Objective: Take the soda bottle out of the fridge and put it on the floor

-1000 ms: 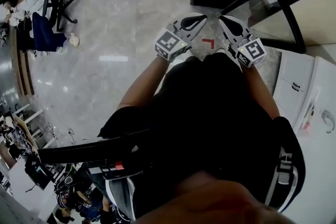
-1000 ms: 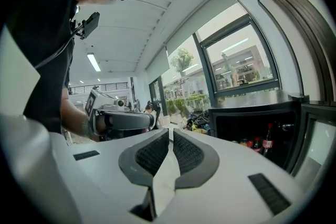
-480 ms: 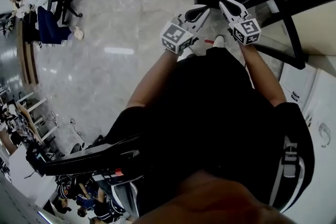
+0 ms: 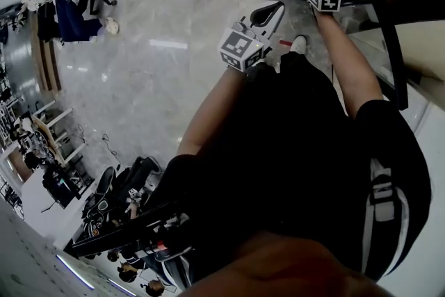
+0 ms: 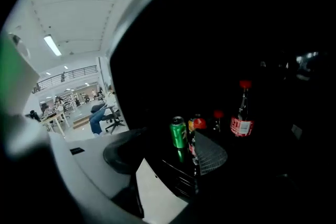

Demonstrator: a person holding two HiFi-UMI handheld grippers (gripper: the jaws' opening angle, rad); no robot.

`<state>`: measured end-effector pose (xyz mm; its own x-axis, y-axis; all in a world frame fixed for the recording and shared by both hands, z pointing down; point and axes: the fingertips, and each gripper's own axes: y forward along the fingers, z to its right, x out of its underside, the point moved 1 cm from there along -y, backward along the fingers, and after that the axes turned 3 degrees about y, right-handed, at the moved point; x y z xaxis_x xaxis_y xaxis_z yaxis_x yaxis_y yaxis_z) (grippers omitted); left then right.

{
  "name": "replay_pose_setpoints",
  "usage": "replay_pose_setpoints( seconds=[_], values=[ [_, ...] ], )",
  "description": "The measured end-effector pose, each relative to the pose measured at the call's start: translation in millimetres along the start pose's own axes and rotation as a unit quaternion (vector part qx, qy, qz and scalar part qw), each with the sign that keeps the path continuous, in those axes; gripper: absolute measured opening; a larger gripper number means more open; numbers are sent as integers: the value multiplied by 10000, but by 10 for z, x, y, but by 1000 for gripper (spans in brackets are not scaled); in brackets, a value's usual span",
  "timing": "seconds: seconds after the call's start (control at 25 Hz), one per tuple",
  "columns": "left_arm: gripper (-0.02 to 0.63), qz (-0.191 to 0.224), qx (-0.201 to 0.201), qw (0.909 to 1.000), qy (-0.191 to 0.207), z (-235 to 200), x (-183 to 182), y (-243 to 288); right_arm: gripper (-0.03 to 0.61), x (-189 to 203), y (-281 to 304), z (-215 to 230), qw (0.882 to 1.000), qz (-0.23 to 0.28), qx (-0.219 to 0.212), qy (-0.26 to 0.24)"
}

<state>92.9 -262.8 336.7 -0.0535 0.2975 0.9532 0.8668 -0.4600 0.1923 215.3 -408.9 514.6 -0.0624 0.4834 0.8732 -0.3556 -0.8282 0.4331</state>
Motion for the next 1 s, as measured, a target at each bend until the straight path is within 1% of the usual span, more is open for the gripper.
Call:
replay_pose_setpoints(
  seconds=[0.12, 0.28, 0.4, 0.48, 0.64, 0.76, 0.84, 1.0],
  values=[
    [5, -73, -234, 9995, -182, -42, 72, 37, 276, 58, 274, 250, 9996, -20, 249, 138],
    [5, -99, -433, 9984, -364, -153, 232, 41, 301, 218, 579, 465, 9981, -8, 591, 156],
    [5, -91, -558, 9974, -440, -212, 340, 59, 308, 253, 652, 555, 9967, 166, 786, 105],
    [5, -60, -600, 9972, -442, -235, 431, 122, 310, 243, 649, 608, 9957, 343, 860, -33],
    [5, 73, -651, 9970, -415, -366, 555, 299, 310, 238, 654, 635, 9949, 605, 778, -211],
    [5, 114, -853, 9950, -499, -540, 660, 490, 310, 162, 655, 666, 9933, 851, 682, -378],
    [5, 169, -924, 9943, -502, -654, 766, 619, 311, 211, 693, 690, 9927, 925, 619, -469],
    [5, 337, -860, 9953, -288, -951, 997, 827, 311, 295, 915, 680, 9907, 1080, 579, -600]
  ],
)
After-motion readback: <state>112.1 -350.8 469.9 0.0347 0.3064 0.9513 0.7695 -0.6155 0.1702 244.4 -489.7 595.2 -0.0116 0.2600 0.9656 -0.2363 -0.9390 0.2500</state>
